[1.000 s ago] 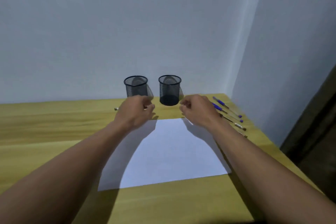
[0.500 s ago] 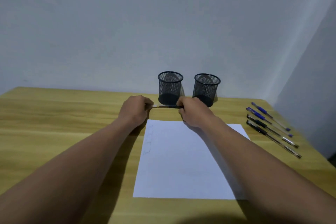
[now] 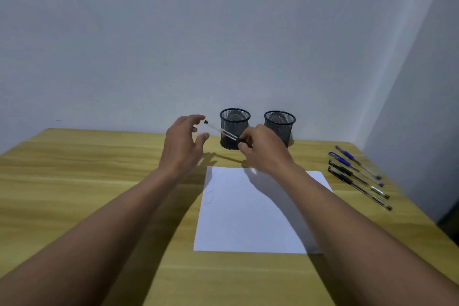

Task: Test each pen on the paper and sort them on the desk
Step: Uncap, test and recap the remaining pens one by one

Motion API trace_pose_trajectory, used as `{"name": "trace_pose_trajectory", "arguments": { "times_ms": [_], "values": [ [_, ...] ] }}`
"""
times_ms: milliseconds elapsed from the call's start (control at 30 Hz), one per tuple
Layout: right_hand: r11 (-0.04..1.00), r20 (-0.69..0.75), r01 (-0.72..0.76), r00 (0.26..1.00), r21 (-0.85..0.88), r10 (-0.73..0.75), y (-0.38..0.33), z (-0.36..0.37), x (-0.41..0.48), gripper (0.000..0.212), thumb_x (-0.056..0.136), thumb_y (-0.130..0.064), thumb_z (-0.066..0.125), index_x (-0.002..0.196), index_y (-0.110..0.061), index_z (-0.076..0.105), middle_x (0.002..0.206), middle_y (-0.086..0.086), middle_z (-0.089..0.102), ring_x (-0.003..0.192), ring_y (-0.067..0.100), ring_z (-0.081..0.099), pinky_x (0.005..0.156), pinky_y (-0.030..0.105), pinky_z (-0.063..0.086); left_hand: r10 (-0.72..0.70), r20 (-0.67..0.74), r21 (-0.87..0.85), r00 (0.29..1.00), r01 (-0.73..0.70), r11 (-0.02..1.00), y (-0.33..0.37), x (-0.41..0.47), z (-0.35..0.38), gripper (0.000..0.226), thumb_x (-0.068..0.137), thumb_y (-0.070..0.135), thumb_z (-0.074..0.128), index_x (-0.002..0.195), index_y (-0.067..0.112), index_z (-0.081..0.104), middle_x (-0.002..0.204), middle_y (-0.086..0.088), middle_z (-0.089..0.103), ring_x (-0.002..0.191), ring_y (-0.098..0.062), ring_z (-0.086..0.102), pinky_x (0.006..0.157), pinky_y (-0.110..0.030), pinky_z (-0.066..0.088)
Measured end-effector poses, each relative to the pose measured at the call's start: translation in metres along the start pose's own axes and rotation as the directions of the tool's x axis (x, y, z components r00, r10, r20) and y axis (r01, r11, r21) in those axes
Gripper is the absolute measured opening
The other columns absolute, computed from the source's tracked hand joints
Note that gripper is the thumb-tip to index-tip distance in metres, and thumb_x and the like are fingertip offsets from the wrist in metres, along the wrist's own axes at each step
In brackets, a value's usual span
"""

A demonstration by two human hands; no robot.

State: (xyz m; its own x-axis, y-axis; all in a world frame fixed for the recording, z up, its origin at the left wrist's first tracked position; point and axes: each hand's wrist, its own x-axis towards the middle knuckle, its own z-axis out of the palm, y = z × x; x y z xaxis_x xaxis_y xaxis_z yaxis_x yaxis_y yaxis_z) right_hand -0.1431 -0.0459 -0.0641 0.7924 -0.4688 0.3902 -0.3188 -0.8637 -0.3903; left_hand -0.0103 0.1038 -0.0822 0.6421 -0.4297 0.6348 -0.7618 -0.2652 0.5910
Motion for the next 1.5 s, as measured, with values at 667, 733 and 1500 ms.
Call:
{"name": "trace_pose_trajectory", "arguments": {
  "times_ms": [667,733,1500],
  "values": [
    [0.047,0.289,-0.326,0.889,0.944,0.356,-0.041,-0.024,-0.079,0.002,0.091,-0.007,0.073,0.091,-0.007,0.074,0.079,0.007,0.073,0.073,0.014,0.069,0.069,0.024,0.062,-0.309,0.472,-0.605,0.826,0.558,0.568,0.065,-0.045,-0.035,0.015,0.088,0.002,0.07,0.101,-0.005,0.073,0.086,-0.012,0.071,0.074,-0.016,0.069,0.072,-0.022,0.058],
    [0.048,0.273,-0.308,0.895,0.95,0.353,-0.042,-0.021,-0.079,0.003,0.09,-0.006,0.074,0.089,-0.003,0.075,0.076,0.008,0.072,0.068,0.013,0.069,0.068,0.022,0.062,-0.284,0.467,-0.588,0.838,0.534,0.608,0.064,-0.043,-0.037,0.015,0.086,0.004,0.073,0.1,-0.002,0.075,0.086,-0.011,0.072,0.074,-0.014,0.069,0.073,-0.021,0.058],
    [0.146,0.173,-0.238,0.919,0.96,0.354,-0.05,0.001,-0.069,0.006,0.088,0.002,0.074,0.082,0.001,0.075,0.071,0.011,0.073,0.068,0.019,0.071,0.072,0.022,0.063,-0.213,0.387,-0.364,0.897,0.362,0.858,0.041,-0.035,-0.045,0.008,0.088,0.009,0.073,0.082,0.004,0.076,0.064,-0.004,0.067,0.054,-0.007,0.058,0.057,-0.017,0.049]
  ]
}}
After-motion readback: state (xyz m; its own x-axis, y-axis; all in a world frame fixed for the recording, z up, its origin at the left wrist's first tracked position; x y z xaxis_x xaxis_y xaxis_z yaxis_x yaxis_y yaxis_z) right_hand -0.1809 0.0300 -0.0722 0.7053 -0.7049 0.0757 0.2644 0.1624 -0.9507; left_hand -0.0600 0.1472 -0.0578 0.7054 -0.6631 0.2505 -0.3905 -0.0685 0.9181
